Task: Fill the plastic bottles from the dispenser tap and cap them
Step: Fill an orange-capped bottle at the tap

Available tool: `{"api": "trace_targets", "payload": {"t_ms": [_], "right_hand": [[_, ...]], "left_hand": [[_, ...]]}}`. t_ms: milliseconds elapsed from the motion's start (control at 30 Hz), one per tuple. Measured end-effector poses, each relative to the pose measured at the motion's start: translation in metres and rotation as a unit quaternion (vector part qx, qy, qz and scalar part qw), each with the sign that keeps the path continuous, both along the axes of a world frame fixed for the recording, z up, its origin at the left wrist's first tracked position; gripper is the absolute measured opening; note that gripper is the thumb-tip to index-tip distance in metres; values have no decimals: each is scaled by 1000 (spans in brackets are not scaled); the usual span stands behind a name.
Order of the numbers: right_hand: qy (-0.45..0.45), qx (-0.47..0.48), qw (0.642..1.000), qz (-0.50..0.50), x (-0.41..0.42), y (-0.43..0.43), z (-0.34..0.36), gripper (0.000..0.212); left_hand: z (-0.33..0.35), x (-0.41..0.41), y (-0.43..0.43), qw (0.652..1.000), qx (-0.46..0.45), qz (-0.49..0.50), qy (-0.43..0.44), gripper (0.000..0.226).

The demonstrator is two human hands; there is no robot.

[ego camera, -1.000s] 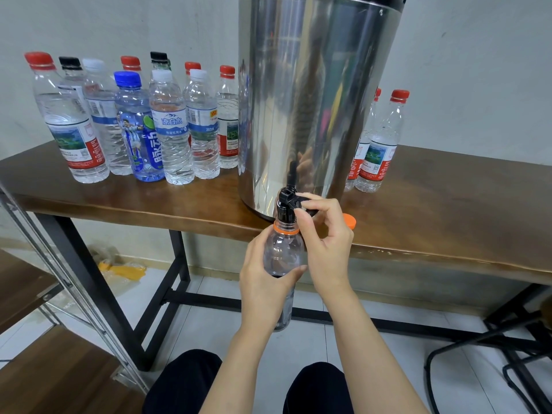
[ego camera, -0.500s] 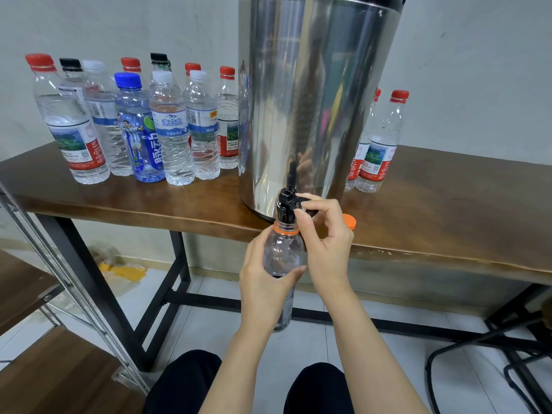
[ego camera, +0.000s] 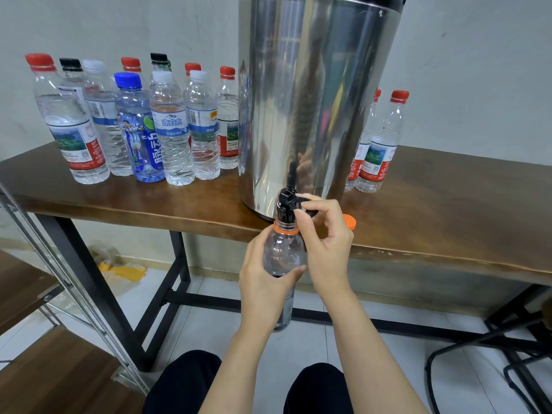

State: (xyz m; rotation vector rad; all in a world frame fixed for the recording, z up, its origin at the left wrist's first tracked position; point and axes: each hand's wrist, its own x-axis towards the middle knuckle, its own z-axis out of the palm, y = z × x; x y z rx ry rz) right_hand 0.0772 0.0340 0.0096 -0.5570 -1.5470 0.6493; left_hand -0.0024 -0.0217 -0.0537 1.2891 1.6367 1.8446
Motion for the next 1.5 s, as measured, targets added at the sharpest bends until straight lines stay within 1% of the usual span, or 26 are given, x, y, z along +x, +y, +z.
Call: {"api": "trace_targets", "payload": {"t_ms": [600,1500], "right_hand": [[2,4,1000,-4,-1,2,-1,6],[5,-12,1000,6,-1,0,-1,11]], "left_hand": [[1,0,0,1000,5,5,9,82],[1,2,-2,1000,-5,11,1,83]]}}
